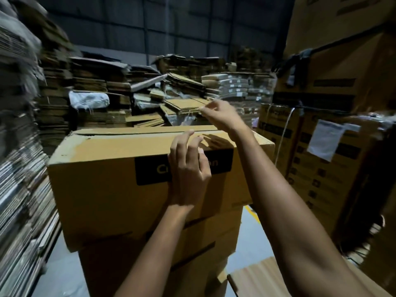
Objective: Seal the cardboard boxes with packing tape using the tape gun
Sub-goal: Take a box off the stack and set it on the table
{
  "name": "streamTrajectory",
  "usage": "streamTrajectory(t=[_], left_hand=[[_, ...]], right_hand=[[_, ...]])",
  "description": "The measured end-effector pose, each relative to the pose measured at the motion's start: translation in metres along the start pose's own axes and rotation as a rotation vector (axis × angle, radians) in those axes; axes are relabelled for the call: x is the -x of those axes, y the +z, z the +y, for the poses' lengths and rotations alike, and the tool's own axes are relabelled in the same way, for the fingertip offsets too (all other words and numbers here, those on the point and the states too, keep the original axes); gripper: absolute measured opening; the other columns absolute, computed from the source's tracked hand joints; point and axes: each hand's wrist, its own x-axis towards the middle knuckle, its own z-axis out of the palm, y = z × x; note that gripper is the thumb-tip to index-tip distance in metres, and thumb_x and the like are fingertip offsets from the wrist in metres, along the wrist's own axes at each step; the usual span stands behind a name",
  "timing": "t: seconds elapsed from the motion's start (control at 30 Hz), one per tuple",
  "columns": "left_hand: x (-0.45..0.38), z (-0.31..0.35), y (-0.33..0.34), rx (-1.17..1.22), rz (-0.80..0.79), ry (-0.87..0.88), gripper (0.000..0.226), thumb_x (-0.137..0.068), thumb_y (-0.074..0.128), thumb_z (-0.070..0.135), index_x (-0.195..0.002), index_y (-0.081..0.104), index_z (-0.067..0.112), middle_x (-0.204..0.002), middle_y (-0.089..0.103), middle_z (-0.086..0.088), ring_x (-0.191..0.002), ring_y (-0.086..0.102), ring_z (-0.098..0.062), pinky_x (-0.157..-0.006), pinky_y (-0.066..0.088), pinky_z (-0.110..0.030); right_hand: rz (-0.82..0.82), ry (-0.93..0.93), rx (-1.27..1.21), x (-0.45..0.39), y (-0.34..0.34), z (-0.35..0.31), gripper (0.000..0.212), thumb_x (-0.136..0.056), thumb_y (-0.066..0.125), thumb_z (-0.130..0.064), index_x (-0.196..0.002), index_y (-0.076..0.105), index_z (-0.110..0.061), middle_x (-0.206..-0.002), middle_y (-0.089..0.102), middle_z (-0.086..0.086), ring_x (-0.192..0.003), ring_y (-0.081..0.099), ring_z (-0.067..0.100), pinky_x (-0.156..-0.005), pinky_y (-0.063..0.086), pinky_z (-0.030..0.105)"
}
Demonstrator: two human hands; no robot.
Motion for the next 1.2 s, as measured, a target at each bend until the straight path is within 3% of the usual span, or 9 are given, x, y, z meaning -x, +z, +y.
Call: streamTrajectory(t=[0.1,0.23,0.3,0.43,0.53,0.63,0.8,1.0,1.2], left_hand=[[-0.008,-0.002,0.0,-0.091,0.008,-0.068,0.036,-0.083,0.07,0.003,-0.117,0.065,0.011,-0.136,0.058,-0.011,-0.132,0.049,-0.03,-0.104,0.039,-0.046],[-0.013,-0.003,0.01,-0.214,-0.001,-0.122,0.033,-0.08,0.073,0.009,-0.113,0.069,0.012,-0.137,0.06,-0.009,-0.132,0.049,-0.03,-0.105,0.036,-0.047],[-0.016,-0.005,0.015,-0.28,-0.002,-0.16,0.03,-0.08,0.071,0.014,-0.111,0.07,0.012,-0.136,0.06,-0.009,-0.131,0.05,-0.031,-0.104,0.035,-0.047],[-0.023,-0.011,0.021,-0.393,-0.002,-0.249,0.029,-0.079,0.067,0.02,-0.106,0.071,0.012,-0.135,0.06,-0.011,-0.13,0.049,-0.032,-0.103,0.035,-0.048],[-0.025,-0.016,0.02,-0.47,0.018,-0.312,0.034,-0.074,0.064,0.022,-0.106,0.07,0.014,-0.138,0.057,-0.011,-0.135,0.044,-0.034,-0.105,0.029,-0.051],[-0.024,-0.019,0.02,-0.508,0.049,-0.439,0.045,-0.074,0.061,0.031,-0.116,0.064,0.016,-0.154,0.042,-0.011,-0.149,0.026,-0.034,-0.115,0.019,-0.057],[-0.024,-0.014,0.022,-0.485,0.12,-0.601,0.065,-0.072,0.058,0.038,-0.132,0.051,0.014,-0.168,0.013,-0.012,-0.156,-0.002,-0.032,-0.121,0.007,-0.058],[-0.016,0.006,0.021,-0.45,0.296,-0.678,0.098,-0.071,0.067,0.038,-0.153,0.025,0.004,-0.169,-0.001,-0.017,-0.156,-0.008,-0.032,-0.124,0.002,-0.053],[0.005,0.035,0.023,-0.357,0.362,-0.726,0.106,-0.08,0.058,0.046,-0.16,0.006,0.0,-0.168,-0.006,-0.016,-0.156,-0.009,-0.03,-0.124,0.003,-0.055]], right_hand=[[-0.213,-0.033,0.15,-0.034,0.021,-0.004,0.037,-0.103,0.061,-0.033,-0.119,0.07,-0.001,-0.117,0.071,0.021,-0.1,0.066,0.027,-0.067,0.049,0.028],[-0.405,-0.018,0.251,-0.072,0.049,0.011,0.041,-0.102,0.062,-0.041,-0.127,0.064,-0.008,-0.127,0.068,0.013,-0.109,0.064,0.023,-0.089,0.049,0.033],[-0.45,-0.005,0.293,-0.087,0.063,0.02,0.041,-0.103,0.059,-0.043,-0.123,0.066,-0.007,-0.124,0.07,0.014,-0.102,0.064,0.02,-0.09,0.052,0.038],[-0.51,0.006,0.375,-0.11,0.08,0.026,0.048,-0.103,0.05,-0.055,-0.122,0.067,-0.014,-0.123,0.069,0.01,-0.109,0.065,0.025,-0.095,0.054,0.041],[-0.555,0.054,0.468,-0.127,0.092,0.032,0.069,-0.099,0.041,-0.07,-0.139,0.059,-0.016,-0.141,0.06,0.01,-0.127,0.057,0.03,-0.106,0.046,0.046],[-0.589,0.1,0.539,-0.148,0.111,0.044,0.097,-0.088,0.027,-0.087,-0.154,0.044,-0.017,-0.161,0.042,0.011,-0.145,0.042,0.035,-0.116,0.036,0.056],[-0.587,0.108,0.57,-0.149,0.12,0.04,0.105,-0.083,0.021,-0.094,-0.161,0.033,-0.024,-0.168,0.028,0.01,-0.153,0.028,0.039,-0.12,0.026,0.062],[-0.588,0.108,0.48,-0.142,0.113,0.037,0.106,-0.083,0.026,-0.093,-0.158,0.038,-0.018,-0.163,0.039,0.014,-0.149,0.034,0.043,-0.12,0.022,0.064],[-0.368,-0.01,0.38,-0.098,0.061,0.042,0.093,-0.091,0.033,-0.085,-0.154,0.038,-0.017,-0.156,0.043,0.02,-0.145,0.036,0.041,-0.117,0.026,0.063]])
